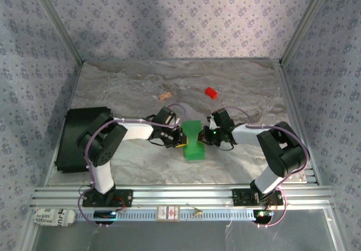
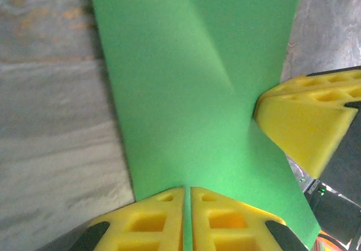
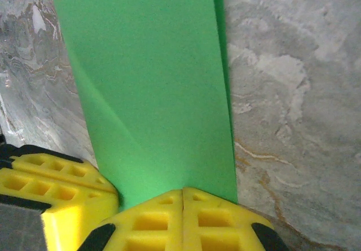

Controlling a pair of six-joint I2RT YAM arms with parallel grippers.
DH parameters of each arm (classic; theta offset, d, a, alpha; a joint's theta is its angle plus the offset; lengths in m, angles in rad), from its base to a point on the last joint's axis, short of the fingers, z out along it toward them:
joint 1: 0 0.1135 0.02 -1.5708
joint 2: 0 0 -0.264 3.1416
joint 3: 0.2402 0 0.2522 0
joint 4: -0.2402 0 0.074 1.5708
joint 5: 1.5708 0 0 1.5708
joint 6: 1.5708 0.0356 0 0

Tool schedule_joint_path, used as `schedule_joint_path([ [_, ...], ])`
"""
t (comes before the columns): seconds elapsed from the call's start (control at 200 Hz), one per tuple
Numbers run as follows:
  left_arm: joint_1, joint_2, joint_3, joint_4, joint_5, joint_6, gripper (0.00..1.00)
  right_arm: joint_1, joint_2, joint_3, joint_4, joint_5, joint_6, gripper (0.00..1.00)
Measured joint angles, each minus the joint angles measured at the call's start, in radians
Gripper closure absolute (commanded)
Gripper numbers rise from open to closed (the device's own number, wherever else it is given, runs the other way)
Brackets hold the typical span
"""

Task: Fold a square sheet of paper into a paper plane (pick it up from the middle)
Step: First fold the square sheet of paper in half at the center of the table.

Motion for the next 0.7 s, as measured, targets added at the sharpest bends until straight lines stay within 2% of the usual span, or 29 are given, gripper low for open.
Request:
schedule_joint_path([
  [0.22,-0.007,-0.066,-0.001,0.021,0.032,-0.048,0.88,0.000,-0.001,-0.001,0.000,0.001,0.000,1.00],
  [0.7,-0.019,-0.016,-0.074,0.050,0.063,-0.058,0.98,0.002,-0.003,-0.002,0.000,0.007,0.000,1.00],
])
